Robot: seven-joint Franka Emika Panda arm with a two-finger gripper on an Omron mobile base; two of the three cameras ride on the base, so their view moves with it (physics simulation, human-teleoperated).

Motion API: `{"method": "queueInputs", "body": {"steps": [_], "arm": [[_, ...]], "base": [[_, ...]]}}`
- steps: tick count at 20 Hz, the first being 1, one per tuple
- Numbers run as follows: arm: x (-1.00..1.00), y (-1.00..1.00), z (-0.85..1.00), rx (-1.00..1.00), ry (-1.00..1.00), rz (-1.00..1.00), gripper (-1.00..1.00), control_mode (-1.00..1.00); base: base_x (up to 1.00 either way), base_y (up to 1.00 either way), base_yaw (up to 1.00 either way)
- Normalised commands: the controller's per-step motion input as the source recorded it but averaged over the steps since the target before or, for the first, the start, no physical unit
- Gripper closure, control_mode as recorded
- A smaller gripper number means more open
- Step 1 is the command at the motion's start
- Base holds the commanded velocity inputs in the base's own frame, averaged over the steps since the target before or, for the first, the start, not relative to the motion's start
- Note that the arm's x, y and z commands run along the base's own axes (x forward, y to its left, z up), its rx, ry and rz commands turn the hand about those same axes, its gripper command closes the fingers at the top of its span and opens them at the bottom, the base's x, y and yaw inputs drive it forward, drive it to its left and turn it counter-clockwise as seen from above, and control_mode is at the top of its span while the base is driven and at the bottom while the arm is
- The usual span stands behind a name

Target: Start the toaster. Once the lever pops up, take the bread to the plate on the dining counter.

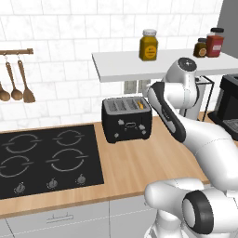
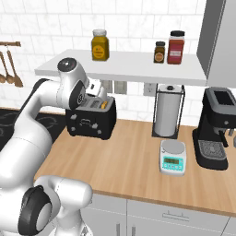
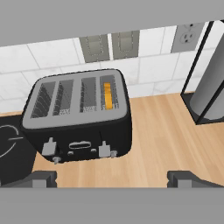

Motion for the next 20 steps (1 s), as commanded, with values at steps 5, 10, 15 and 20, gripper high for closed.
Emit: {"method": "queueInputs", "body": {"steps": [5,10,15,20], "arm": [[0.0,0.0,0.0,0.0,0.0,0.0,-1.0,-1.0],[0.0,0.0,0.0,0.0,0.0,0.0,-1.0,-1.0],[0.0,0.0,0.0,0.0,0.0,0.0,-1.0,-1.0],[0.0,0.0,0.0,0.0,0.0,0.0,-1.0,-1.0]], "base": [[0.0,0.0,0.0],[0.0,0.0,0.0],[0.0,0.0,0.0],[0.0,0.0,0.0]]}}
